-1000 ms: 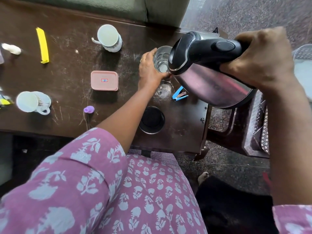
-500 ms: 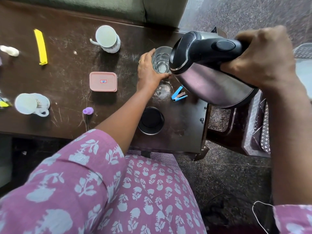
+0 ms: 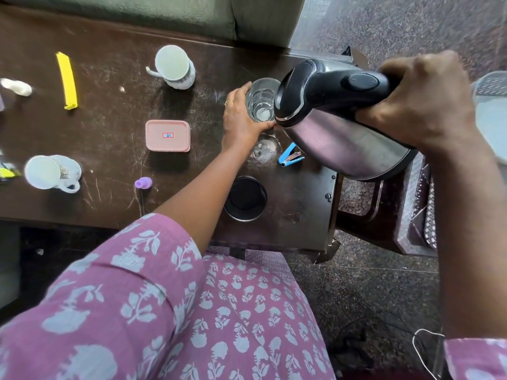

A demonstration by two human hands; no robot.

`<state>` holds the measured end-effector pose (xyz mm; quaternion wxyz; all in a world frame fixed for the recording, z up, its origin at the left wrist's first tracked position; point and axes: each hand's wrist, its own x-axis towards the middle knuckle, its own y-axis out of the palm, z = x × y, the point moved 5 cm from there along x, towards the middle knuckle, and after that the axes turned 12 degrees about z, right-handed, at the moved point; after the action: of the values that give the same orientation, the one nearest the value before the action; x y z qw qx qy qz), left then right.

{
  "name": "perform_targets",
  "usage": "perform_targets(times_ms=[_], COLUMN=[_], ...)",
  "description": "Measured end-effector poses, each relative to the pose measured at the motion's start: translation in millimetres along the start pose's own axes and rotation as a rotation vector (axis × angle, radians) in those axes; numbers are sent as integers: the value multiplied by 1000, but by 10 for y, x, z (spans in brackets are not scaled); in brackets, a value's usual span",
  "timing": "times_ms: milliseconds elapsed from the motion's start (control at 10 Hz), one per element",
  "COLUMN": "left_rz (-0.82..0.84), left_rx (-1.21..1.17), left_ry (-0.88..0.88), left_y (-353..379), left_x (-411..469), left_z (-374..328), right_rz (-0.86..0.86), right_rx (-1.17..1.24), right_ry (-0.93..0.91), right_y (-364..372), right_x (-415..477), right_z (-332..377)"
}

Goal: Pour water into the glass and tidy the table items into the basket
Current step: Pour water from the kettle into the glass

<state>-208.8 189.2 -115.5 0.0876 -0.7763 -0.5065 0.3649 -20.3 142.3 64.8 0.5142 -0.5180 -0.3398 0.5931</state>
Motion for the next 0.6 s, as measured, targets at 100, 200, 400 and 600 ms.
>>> perform_targets(times_ms=[100,200,400,600], left_rz=[-5,-9,0,-1], left_rx=[-5,-2,-6,-4], left_ry=[3,6,9,9], left_y=[3,4,9,14], left_x=[-2,-2,2,4], left_z=[7,9,10,18], right_rz=[5,9,25,44], right_rx=[1,-2,19,38], right_ry=[6,8,21,21], right_y=[10,19,32,34], right_x=[-5,-5,-8,0], right_z=[-2,-5,-24,-17])
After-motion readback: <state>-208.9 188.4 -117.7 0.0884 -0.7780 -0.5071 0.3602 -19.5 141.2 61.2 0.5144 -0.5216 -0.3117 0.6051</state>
